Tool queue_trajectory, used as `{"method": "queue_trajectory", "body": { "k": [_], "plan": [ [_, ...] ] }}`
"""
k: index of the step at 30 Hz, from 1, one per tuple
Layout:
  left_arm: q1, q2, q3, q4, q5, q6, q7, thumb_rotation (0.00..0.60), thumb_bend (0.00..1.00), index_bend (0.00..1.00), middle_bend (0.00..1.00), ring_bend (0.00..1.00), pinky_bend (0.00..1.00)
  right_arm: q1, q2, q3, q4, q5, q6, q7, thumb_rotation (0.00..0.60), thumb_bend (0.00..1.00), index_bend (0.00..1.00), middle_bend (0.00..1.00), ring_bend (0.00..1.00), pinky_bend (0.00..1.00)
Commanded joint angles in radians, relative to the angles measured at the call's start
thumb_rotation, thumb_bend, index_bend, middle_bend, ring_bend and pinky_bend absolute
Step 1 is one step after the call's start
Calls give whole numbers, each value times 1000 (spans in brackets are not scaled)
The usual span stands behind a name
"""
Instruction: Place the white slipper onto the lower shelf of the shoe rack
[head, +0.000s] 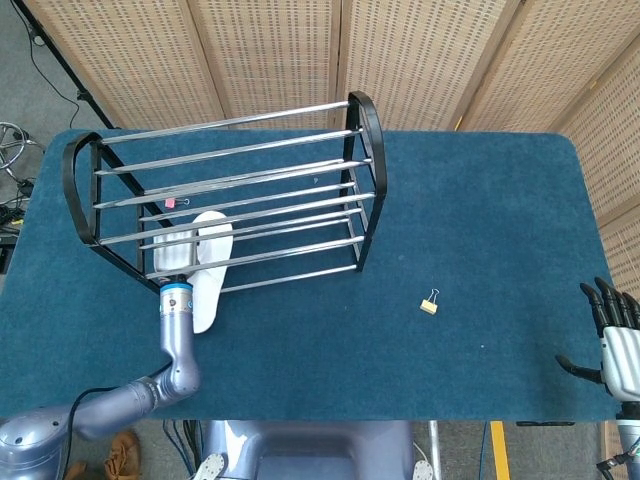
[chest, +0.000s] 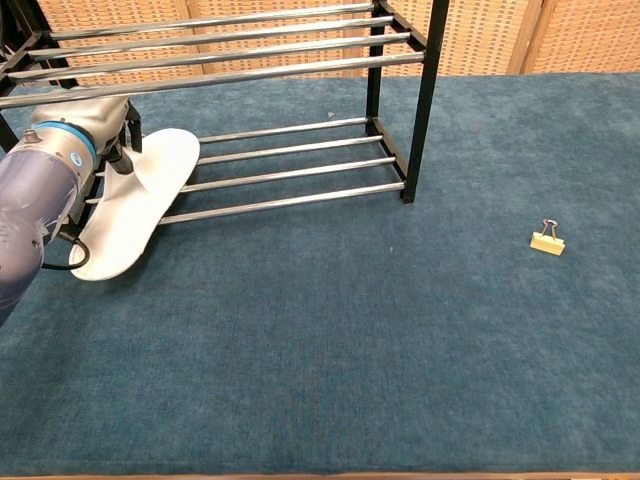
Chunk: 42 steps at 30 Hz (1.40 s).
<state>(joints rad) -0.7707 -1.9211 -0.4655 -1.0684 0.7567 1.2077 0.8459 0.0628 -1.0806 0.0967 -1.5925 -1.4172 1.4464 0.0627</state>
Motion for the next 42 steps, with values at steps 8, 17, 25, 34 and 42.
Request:
{"method": "queue_trajectory", "body": {
  "k": [8,17,25,34,42],
  "plan": [
    [-30,-14,28,40,20,-38,-40,600,611,795,608,522,609,0,1,-2,-1,-2,-1,3,600,0,0,0,0,0],
    [-57,-47,20,118,25,-28,-63,600,611,795,608,522,609,-1,5,-1,-1,2,-2,8,600,0,0,0,0,0],
    [-51,-46,21,116,23,-33,-89,600,557,665,505,445,608,0,7,-3,-5,1,-5,7,600,0,0,0,0,0],
    [-34,-15,37,47,27,-4,-61,600,413,448,398,355,609,0,7,-3,-7,-2,-5,12,600,0,0,0,0,0],
    [-27,-2,52,20,35,19,-42,600,296,450,397,355,608,-1,8,-2,-10,2,-4,13,600,0,0,0,0,0]
  ]
}}
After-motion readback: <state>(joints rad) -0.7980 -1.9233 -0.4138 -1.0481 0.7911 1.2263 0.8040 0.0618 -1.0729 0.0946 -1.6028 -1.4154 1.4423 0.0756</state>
